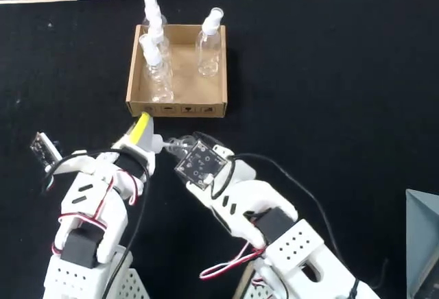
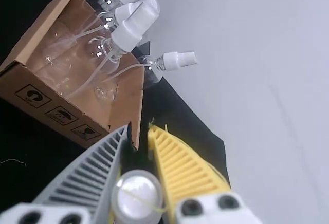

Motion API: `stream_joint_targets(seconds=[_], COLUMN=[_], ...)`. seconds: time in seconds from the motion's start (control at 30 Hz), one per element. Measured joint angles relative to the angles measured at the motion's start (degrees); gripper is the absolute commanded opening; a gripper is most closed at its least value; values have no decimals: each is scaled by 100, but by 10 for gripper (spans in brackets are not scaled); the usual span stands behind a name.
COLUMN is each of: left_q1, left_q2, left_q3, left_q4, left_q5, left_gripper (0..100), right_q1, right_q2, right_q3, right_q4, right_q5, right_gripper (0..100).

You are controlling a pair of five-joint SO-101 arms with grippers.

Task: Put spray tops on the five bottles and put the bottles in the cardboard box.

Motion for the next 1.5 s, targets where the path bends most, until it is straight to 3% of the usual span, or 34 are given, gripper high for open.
stream_joint_targets(seconds=[0.97, 1.2, 1.5], left_q1=[167, 176, 176], left_q2=[0, 0, 0], left_q3=[141, 141, 141], left_q4=[-53, -53, -53], left_q5=[-879, -1064, -1134], left_gripper=[34, 238, 239], right_q1=[-9, -9, -9], right_q2=[0, 0, 0], right_q3=[132, 132, 132], right_q4=[0, 0, 0], right_q5=[0, 9, 9], right_gripper=[12, 12, 12])
